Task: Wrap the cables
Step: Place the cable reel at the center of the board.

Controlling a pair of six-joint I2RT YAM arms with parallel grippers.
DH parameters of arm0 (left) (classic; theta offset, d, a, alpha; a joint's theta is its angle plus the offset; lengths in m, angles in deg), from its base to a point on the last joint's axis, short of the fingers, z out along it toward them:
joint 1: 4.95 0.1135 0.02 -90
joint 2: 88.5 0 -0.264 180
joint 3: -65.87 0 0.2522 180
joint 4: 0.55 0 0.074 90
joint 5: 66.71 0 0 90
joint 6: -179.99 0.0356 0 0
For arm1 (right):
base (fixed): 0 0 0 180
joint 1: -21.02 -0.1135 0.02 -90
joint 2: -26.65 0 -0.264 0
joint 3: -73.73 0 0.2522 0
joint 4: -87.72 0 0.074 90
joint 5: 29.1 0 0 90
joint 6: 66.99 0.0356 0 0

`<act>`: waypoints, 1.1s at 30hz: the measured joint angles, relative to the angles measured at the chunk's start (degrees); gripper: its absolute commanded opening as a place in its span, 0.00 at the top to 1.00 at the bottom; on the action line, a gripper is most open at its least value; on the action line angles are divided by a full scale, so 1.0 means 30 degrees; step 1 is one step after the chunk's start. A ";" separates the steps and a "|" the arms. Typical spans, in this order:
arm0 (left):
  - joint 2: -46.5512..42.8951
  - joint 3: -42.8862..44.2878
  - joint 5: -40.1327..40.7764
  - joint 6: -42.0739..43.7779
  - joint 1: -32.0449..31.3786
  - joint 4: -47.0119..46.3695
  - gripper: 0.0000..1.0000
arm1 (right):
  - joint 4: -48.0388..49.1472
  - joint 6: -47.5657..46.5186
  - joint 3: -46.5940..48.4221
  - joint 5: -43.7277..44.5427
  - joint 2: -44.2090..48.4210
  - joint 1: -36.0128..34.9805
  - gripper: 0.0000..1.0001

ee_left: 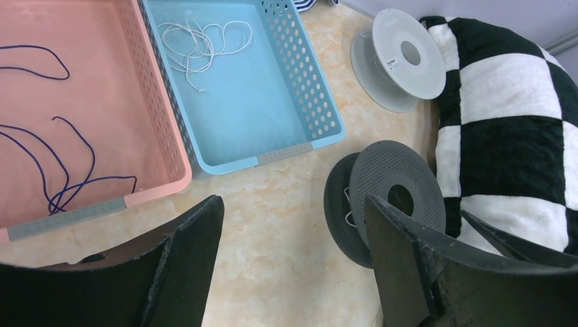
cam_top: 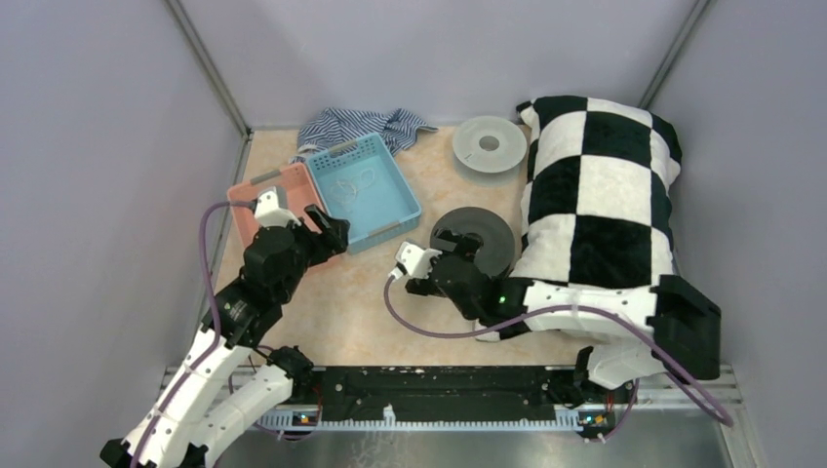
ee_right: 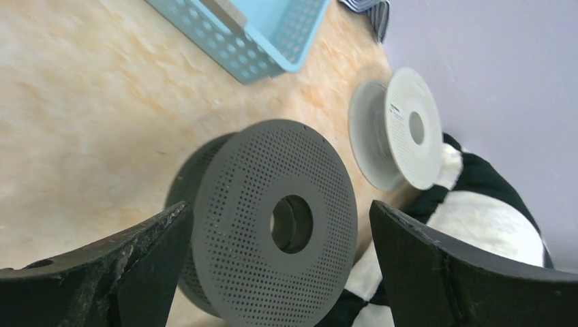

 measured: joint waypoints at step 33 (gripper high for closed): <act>0.2783 0.0124 -0.4284 -0.0226 0.0000 -0.2142 0.08 | -1.5118 0.9362 2.2957 -0.9231 -1.3835 1.3741 0.10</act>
